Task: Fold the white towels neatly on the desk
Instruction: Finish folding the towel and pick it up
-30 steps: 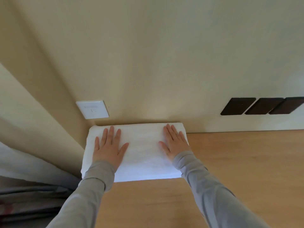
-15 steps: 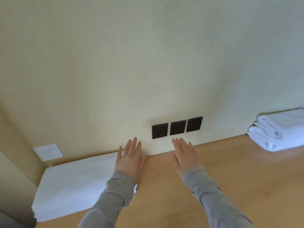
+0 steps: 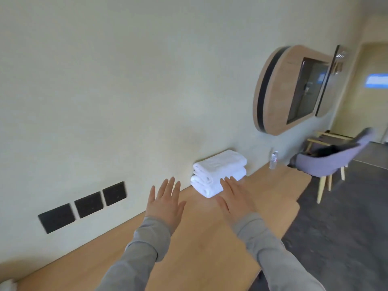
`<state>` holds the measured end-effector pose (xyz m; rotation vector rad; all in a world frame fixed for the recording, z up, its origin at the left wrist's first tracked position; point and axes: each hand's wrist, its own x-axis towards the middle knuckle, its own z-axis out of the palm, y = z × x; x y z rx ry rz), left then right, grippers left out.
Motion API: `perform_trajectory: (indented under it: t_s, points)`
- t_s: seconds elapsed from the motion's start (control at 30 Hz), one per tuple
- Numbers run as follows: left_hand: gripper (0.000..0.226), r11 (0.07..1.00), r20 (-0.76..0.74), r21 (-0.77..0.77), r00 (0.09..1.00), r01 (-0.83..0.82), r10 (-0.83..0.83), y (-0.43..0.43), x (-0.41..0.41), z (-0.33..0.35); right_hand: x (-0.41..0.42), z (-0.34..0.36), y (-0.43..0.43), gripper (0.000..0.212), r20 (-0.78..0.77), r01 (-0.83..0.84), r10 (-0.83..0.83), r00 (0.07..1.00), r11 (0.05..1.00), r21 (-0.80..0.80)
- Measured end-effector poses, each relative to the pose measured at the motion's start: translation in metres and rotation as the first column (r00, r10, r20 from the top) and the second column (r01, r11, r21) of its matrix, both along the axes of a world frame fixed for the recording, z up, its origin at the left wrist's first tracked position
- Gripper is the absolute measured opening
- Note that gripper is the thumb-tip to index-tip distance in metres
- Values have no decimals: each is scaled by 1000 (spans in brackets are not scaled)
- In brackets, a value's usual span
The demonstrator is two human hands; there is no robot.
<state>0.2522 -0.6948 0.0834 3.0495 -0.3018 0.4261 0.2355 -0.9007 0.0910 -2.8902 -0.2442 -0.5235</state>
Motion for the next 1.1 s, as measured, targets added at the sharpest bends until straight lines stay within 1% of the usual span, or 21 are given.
perform_trajectory:
  t_s: [0.07,0.13,0.2,0.27,0.37,0.5,0.6,0.7,0.77,0.83,0.97,1.1]
  points:
    - [59,999,-2,-8,999,36,-36,-33,18,1,11,1,-35,55,-8,54,-54,999,998,-35]
    - [59,998,-14,-5,998,69,-69,-61,36,-1,24,-1,-62,56,-11,98,-98,995,995,-27]
    - [58,997,-10,1,997,81,-81,-88,57,-9,40,-6,-85,60,-5,113,-114,994,993,-42]
    - [58,996,-12,8,996,87,-87,-108,82,-13,63,-11,-107,56,-13,109,-111,994,989,-99]
    - [58,998,5,5,998,62,-62,-132,134,-18,113,-16,-138,55,-41,122,-130,991,980,-155]
    - [59,1000,21,1,1000,-3,3,-153,206,-18,182,-9,-167,55,-108,94,-117,987,975,-202]
    - [58,1000,-6,3,1000,-22,22,-167,243,-21,228,-5,-188,54,-141,85,-119,983,970,-227]
    - [58,999,-38,-21,998,-47,46,-178,273,-30,267,-14,-202,54,-126,101,-124,984,979,-175]
    - [58,997,-75,-43,995,-65,62,-182,287,-39,287,-26,-209,53,-143,84,-106,984,985,-151]
    - [58,996,-100,-42,992,-81,77,-190,301,-51,309,-39,-219,53,-176,51,-72,982,991,-120]
    - [58,992,-130,-15,984,-128,125,-211,326,-76,358,-69,-240,53,-212,-41,14,977,992,-120]
    - [56,975,-168,-23,962,-223,216,-236,350,-98,415,-103,-264,52,-286,-129,115,951,991,-31]
